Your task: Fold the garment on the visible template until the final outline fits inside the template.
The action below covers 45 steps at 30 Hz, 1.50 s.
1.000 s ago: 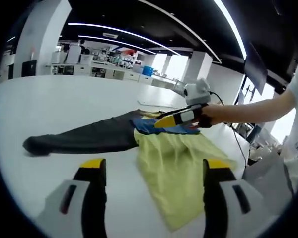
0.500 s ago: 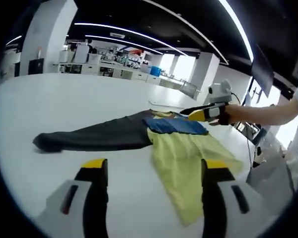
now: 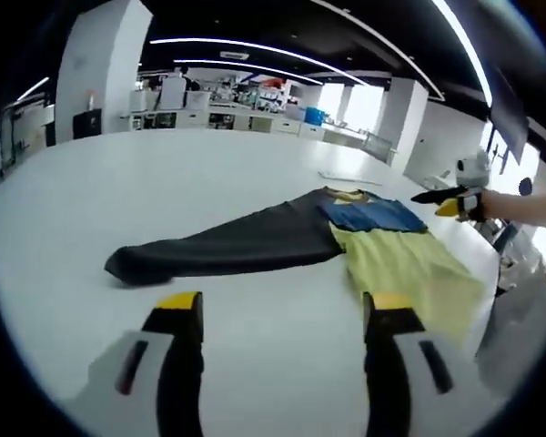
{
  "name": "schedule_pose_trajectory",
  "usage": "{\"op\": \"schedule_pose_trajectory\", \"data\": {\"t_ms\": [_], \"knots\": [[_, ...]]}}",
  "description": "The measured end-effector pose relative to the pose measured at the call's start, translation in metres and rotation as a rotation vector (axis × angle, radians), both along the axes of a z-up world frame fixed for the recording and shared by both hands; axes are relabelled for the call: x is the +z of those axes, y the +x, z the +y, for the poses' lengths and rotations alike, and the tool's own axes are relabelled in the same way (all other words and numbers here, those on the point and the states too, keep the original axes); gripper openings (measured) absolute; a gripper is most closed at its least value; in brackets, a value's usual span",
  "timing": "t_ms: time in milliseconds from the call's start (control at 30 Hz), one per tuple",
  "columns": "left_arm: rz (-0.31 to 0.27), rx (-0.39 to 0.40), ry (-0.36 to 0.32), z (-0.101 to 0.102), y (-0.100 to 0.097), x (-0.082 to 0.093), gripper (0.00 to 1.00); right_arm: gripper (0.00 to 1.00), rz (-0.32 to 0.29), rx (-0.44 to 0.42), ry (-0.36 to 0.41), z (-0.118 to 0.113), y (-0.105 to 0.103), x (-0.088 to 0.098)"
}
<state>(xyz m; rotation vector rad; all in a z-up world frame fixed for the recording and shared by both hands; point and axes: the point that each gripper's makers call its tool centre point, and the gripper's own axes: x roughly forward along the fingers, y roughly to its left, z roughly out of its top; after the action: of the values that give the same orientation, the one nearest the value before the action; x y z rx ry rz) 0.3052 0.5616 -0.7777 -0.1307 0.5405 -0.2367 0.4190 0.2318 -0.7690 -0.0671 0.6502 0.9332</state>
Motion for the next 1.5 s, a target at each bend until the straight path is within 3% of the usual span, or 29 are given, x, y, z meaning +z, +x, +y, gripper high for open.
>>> {"op": "schedule_pose_trajectory", "data": {"t_ms": [267,433,533,633,733,1033,1167,1333,1500], "knots": [[0.036,0.042,0.069,0.027,0.007,-0.009,0.62,0.99,-0.005,-0.058,0.011,-0.032,-0.003,0.001],[0.05,0.083,0.192,0.054,0.013,-0.017,0.52,0.99,-0.003,-0.096,0.008,-0.052,-0.011,0.0],[0.045,0.099,0.208,0.064,0.021,-0.019,0.44,0.99,-0.014,-0.09,-0.017,-0.06,-0.022,0.0],[0.06,0.085,0.276,0.078,0.031,-0.025,0.41,0.99,-0.005,-0.106,-0.014,-0.072,-0.027,-0.001],[0.059,0.076,0.284,0.085,0.039,-0.03,0.37,0.99,0.002,-0.133,-0.013,-0.083,-0.03,-0.002],[0.098,0.024,0.334,0.089,0.054,-0.051,0.23,0.98,0.03,-0.199,-0.02,-0.111,-0.04,-0.008],[0.13,0.02,0.355,0.092,0.058,-0.062,0.21,0.98,0.031,-0.214,-0.042,-0.122,-0.04,-0.013],[0.13,0.004,0.384,0.098,0.06,-0.063,0.19,0.98,0.051,-0.237,-0.038,-0.128,-0.045,-0.016],[0.123,-0.019,0.412,0.092,0.062,-0.062,0.09,0.98,0.062,-0.242,-0.028,-0.127,-0.048,-0.016]]}}
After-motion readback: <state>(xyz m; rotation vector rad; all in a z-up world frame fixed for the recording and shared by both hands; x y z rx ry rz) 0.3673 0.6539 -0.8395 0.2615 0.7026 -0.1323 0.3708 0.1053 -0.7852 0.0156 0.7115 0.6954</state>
